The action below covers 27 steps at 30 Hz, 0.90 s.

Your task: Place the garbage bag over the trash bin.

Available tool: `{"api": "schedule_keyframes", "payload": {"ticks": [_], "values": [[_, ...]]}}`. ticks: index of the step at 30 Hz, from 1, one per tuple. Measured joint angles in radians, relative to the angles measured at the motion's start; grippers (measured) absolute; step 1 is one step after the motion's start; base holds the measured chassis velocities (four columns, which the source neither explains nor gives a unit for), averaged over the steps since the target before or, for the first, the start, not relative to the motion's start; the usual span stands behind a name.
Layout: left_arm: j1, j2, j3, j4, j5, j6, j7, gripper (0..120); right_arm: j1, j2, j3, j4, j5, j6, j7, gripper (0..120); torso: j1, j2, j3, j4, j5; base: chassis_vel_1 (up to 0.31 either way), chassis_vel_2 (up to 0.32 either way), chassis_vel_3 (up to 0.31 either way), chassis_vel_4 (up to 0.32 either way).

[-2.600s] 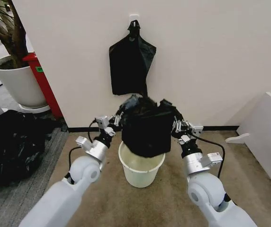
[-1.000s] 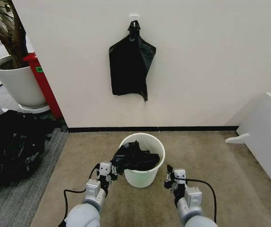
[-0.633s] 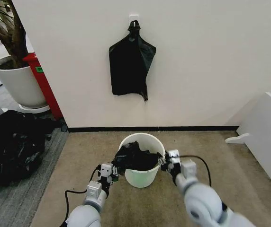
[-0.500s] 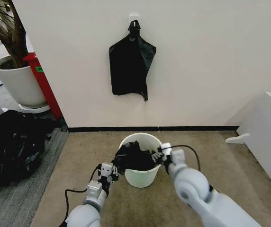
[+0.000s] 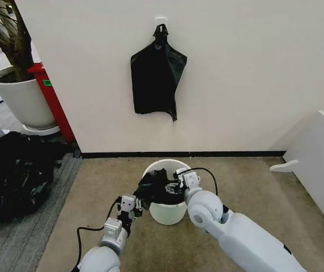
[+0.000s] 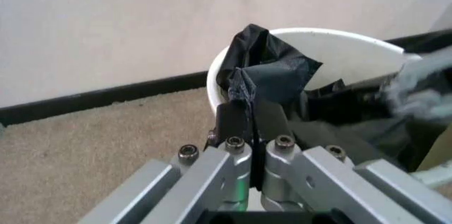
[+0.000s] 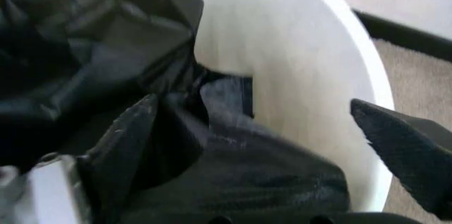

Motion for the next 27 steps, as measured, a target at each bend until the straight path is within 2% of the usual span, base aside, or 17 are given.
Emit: {"api": "schedule_keyframes", "payload": {"ticks": [2,6,8,12,13,15,19,22,23,27], "values": [[0.001,-0.001,0.000,-0.004,0.000,-0.001,-0.002,0,-0.011,0.002,-0.001,-0.004,0.006,0.001,0.014,91,0.000,0.000,0.000,0.0000,0.0000,0.000,0.000,0.000,0.000],[0.001,0.003,0.000,-0.016,-0.001,-0.001,-0.006,0,-0.039,0.001,0.002,-0.002,0.011,0.003,0.040,71,0.000,0.000,0.000,0.0000,0.0001,0.000,0.000,0.000,0.000],[0.001,0.004,0.000,-0.018,-0.002,-0.001,-0.007,0,-0.045,0.000,0.004,0.003,0.011,0.004,0.044,68,0.000,0.000,0.000,0.0001,0.0001,0.000,0.000,0.000,0.000],[-0.001,0.006,-0.002,-0.019,-0.003,-0.001,-0.012,0,-0.069,-0.011,0.004,0.029,0.011,0.005,0.062,52,0.000,0.000,0.000,0.0001,0.0001,0.000,0.000,0.000,0.000],[-0.003,0.006,-0.002,-0.019,-0.004,-0.001,-0.014,0,-0.084,-0.020,0.004,0.049,0.011,0.005,0.071,46,0.000,0.000,0.000,0.0001,0.0001,0.000,0.000,0.000,0.000],[-0.003,0.006,-0.002,-0.019,-0.004,-0.001,-0.014,0,-0.089,-0.024,0.004,0.056,0.011,0.006,0.073,43,0.000,0.000,0.000,0.0001,0.0000,0.000,0.000,0.000,0.000],[-0.011,0.007,-0.001,-0.019,-0.006,-0.001,-0.016,0,-0.157,-0.062,0.017,0.122,-0.007,0.006,0.085,26,0.000,0.000,0.000,0.0001,0.0001,0.000,0.000,0.000,0.000],[-0.015,0.008,0.001,-0.019,-0.007,-0.001,-0.016,0,-0.184,-0.076,0.026,0.143,-0.020,0.006,0.086,19,0.000,0.000,0.000,0.0000,0.0001,0.000,0.000,0.000,0.000],[-0.018,0.009,0.002,-0.017,-0.008,-0.001,-0.016,0,-0.202,-0.086,0.033,0.157,-0.033,0.007,0.086,12,0.000,0.000,0.000,0.0000,0.0002,0.000,0.000,0.000,0.000],[-0.028,0.008,0.003,-0.011,-0.011,-0.002,-0.016,0,-0.234,-0.098,0.050,0.183,-0.057,0.007,0.084,0,0.000,0.000,0.000,0.0000,0.0002,0.000,0.000,0.000,0.000]]}}
